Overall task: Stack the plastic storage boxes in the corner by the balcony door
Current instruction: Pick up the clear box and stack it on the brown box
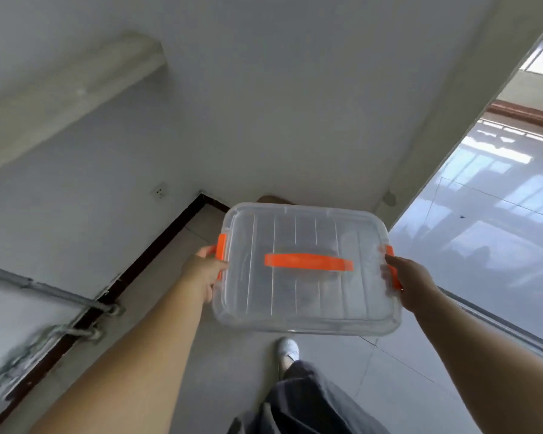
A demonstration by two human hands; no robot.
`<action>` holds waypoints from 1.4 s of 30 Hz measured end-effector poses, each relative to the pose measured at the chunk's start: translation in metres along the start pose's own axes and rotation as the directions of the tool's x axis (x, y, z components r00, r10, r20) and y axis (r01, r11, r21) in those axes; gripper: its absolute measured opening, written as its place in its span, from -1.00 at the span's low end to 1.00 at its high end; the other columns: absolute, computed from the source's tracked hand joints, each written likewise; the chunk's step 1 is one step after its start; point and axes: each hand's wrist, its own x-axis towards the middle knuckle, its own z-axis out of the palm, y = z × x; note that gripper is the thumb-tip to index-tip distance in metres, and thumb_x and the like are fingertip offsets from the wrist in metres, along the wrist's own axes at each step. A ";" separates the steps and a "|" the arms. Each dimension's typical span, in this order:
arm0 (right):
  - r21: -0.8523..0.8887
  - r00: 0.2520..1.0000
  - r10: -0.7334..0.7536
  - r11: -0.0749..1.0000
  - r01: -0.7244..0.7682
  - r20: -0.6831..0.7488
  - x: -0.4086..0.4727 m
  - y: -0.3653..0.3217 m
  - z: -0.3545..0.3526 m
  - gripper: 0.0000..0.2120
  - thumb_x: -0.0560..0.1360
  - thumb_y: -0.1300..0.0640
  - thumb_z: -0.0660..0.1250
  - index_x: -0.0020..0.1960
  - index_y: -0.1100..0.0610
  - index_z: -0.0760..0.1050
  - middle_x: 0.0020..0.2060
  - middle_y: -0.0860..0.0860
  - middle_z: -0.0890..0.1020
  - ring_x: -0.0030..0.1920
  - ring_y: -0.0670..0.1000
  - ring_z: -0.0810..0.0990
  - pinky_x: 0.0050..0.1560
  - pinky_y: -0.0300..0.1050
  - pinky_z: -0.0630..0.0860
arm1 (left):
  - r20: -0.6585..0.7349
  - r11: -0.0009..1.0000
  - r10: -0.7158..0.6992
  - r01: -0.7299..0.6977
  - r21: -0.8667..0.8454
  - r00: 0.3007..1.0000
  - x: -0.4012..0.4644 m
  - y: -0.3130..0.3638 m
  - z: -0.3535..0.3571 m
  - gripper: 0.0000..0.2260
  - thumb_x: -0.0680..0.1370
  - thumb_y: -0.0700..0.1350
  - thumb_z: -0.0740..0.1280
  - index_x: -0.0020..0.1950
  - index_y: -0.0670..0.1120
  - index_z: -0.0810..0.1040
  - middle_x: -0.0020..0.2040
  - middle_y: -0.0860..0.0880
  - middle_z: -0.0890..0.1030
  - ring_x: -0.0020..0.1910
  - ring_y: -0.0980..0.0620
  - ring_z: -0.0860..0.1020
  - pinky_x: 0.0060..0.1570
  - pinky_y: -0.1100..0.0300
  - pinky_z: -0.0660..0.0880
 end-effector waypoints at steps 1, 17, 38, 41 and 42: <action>0.025 1.000 -0.006 1.000 0.006 0.008 0.003 -0.004 0.008 -0.79 0.51 0.14 0.31 0.11 0.19 0.52 -0.29 0.07 0.53 -0.33 0.02 0.48 -0.38 -0.12 0.40 | 0.013 1.000 -0.006 0.006 0.000 1.000 0.010 0.012 0.001 -0.51 0.50 -0.41 0.25 0.40 -0.08 0.36 0.20 -0.24 0.56 -0.06 -0.11 0.54 -0.15 -0.01 0.52; 0.269 0.964 0.157 0.958 -0.096 -0.214 0.071 -0.037 0.131 -0.82 0.45 0.31 0.21 -0.11 0.07 0.50 -0.22 0.06 0.50 -0.21 0.02 0.47 -0.27 -0.09 0.42 | 0.305 0.949 -0.089 -0.012 0.315 0.948 0.258 0.130 0.051 -0.45 0.49 -0.46 0.19 0.40 -0.02 0.38 0.26 -0.18 0.53 -0.05 -0.12 0.57 -0.23 0.01 0.52; 0.245 0.901 0.328 0.933 -0.263 -0.284 0.070 -0.021 0.159 -0.82 0.47 0.17 0.30 0.06 0.15 0.41 -0.18 0.07 0.50 -0.20 0.03 0.48 -0.20 -0.05 0.45 | 0.338 0.824 -0.227 -0.005 0.566 0.913 0.293 0.134 0.056 -0.50 0.53 -0.40 0.17 0.44 -0.08 0.33 0.28 -0.22 0.51 0.05 -0.16 0.52 -0.07 -0.01 0.44; 0.263 0.903 0.305 0.937 -0.229 -0.302 0.074 -0.023 0.160 -0.82 0.48 0.19 0.30 0.07 0.11 0.42 -0.17 0.05 0.53 -0.18 0.03 0.50 -0.03 0.04 0.48 | 0.354 0.854 -0.189 -0.025 0.520 0.916 0.297 0.131 0.059 -0.46 0.52 -0.43 0.16 0.46 -0.05 0.30 0.30 -0.22 0.50 0.19 -0.23 0.53 -0.03 -0.03 0.47; 0.264 0.906 0.292 0.941 -0.214 -0.306 0.076 -0.024 0.160 -0.83 0.48 0.19 0.30 0.07 0.09 0.43 -0.18 0.04 0.54 -0.19 0.02 0.51 0.00 0.05 0.49 | 0.362 0.864 -0.170 -0.038 0.502 0.917 0.299 0.130 0.061 -0.44 0.51 -0.45 0.16 0.45 -0.05 0.30 0.31 -0.22 0.50 0.21 -0.24 0.52 0.01 -0.04 0.48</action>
